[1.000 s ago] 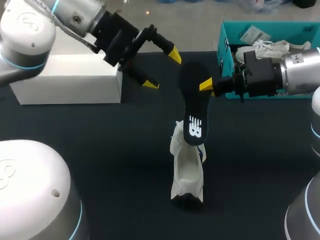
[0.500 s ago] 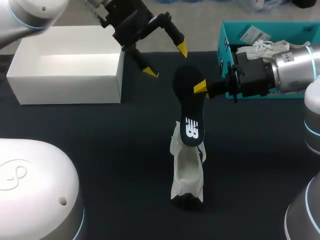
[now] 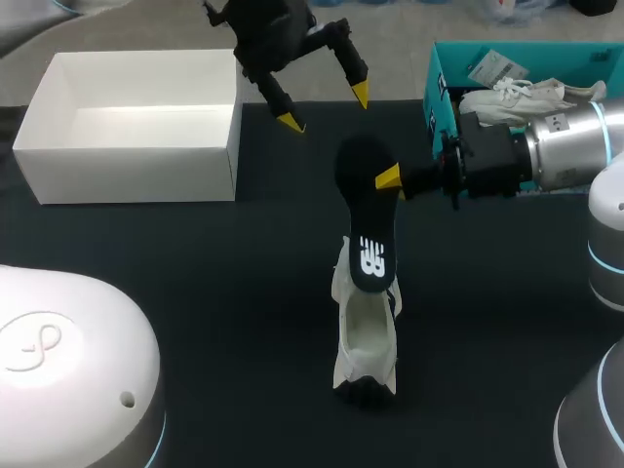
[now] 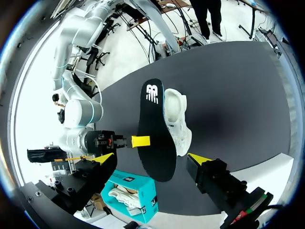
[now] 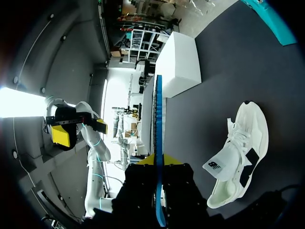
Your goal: Take the shoe out of the shoebox, open the shoe tongue, remove and reinsert the insole, then place the shoe into the shoebox
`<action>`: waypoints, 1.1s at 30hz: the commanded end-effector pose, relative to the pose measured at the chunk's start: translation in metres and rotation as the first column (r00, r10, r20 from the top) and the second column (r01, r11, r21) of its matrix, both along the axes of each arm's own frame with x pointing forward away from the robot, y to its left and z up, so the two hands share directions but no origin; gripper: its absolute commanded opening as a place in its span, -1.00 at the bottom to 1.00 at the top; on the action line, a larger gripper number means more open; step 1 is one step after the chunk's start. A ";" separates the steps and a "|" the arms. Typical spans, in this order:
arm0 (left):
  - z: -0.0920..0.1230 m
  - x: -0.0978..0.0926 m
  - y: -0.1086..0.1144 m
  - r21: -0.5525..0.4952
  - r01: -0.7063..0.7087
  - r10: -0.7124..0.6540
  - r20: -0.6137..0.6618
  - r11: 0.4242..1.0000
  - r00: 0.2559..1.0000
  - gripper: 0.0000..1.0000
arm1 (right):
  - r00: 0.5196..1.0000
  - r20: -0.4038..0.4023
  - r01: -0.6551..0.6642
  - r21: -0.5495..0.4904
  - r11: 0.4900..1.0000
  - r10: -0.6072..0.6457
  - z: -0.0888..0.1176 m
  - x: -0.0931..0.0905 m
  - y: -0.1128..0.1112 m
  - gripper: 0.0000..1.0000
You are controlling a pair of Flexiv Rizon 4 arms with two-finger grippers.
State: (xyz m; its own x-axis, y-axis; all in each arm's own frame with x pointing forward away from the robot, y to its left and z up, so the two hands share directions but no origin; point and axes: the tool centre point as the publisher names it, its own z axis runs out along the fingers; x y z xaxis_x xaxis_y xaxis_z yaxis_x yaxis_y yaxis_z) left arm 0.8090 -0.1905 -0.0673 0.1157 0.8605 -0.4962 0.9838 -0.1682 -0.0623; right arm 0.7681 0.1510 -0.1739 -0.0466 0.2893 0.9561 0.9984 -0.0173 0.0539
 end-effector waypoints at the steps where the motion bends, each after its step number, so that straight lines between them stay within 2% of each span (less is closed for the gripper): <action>1: 0.013 0.008 -0.007 0.409 -0.064 -0.023 0.203 0.910 0.979 1.00 | 1.000 -0.009 0.006 0.007 1.000 -0.006 -0.005 0.005 0.008 -1.00; 12: 0.014 0.005 -0.026 0.470 -0.057 -0.064 0.237 0.881 0.969 1.00 | 0.995 -0.011 0.104 0.020 0.994 -0.104 0.003 0.029 0.004 -1.00; 33: 0.007 -0.001 -0.026 0.364 -0.058 -0.007 0.176 0.930 0.984 1.00 | 0.993 -0.021 0.119 0.030 0.993 -0.118 0.005 0.029 -0.004 -1.00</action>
